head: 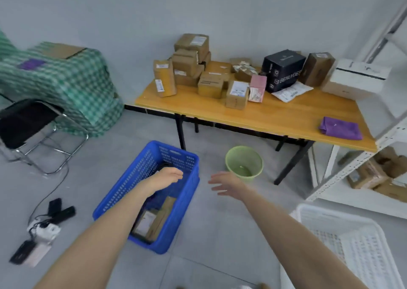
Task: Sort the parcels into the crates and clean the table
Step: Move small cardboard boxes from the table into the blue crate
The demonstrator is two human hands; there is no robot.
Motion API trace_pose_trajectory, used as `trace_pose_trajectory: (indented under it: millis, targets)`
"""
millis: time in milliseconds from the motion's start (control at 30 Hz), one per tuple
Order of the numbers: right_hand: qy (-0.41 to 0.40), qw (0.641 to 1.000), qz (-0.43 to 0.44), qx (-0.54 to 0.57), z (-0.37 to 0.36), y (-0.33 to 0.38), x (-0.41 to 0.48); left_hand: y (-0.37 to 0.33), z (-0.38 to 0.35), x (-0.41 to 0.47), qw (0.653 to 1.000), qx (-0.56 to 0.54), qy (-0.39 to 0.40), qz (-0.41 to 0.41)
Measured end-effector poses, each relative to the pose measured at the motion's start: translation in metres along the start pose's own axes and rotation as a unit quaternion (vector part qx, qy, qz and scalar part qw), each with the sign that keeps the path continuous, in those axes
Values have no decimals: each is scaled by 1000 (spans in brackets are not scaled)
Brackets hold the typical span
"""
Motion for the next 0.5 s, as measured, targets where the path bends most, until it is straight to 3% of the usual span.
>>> trace_pose_trajectory:
  millis: [100,300,500]
  targets:
    - [42,998,-21,-44,-89,1,33,82,56,-19,997,-29,-51,46]
    - [87,991,-62,-81,-178,-1,77,171,119,-14,982,-65,-133,119]
    - [72,990,-83,-86,-208,31,156,205,163,40,988,-55,-90,112]
Point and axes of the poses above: each hand's wrist, its own x-axis towards the middle knuckle, its own z-axis out of the back of the hand, y = z × x, the point moved 6 cm from there along x, towards the middle knuckle, and after that the axes turned 5 degrees about x, right-handed, at the moved point
